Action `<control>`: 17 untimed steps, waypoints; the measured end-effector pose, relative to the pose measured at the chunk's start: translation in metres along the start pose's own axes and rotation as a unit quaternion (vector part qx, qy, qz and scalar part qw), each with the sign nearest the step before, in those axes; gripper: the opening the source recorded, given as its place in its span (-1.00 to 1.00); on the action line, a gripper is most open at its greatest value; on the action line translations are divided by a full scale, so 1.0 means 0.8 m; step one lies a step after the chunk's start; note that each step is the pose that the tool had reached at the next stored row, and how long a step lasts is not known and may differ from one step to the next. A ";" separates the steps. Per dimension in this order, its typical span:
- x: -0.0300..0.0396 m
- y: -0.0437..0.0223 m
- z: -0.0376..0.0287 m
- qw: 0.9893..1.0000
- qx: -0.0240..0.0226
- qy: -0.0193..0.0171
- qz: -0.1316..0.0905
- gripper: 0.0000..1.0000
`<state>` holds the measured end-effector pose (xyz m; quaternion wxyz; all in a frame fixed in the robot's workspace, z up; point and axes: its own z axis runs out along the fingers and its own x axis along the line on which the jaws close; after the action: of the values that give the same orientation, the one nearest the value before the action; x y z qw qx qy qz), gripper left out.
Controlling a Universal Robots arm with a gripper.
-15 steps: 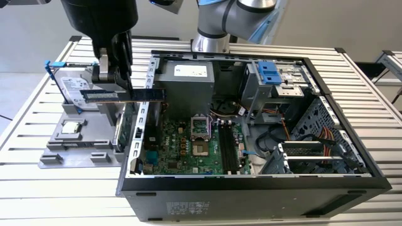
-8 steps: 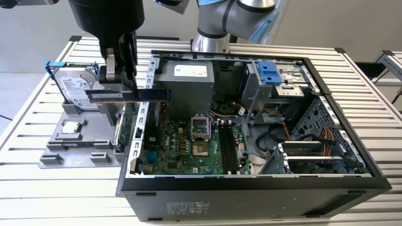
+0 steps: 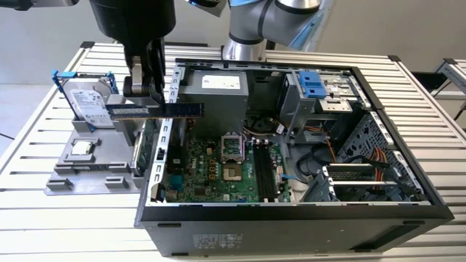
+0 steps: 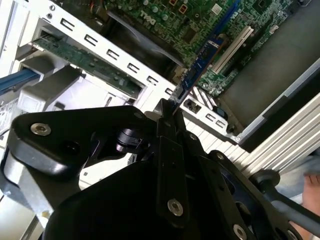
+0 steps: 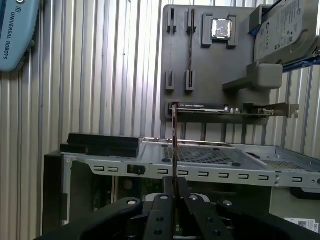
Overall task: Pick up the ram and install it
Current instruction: 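Pick up the ram and move it above insertion slot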
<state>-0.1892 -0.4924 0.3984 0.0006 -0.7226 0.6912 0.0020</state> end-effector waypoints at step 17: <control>0.0010 -0.0224 0.0000 1.000 0.000 0.000 0.000 -1.00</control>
<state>-0.1713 -0.4924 0.3984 0.0006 -0.7227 0.6912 0.0020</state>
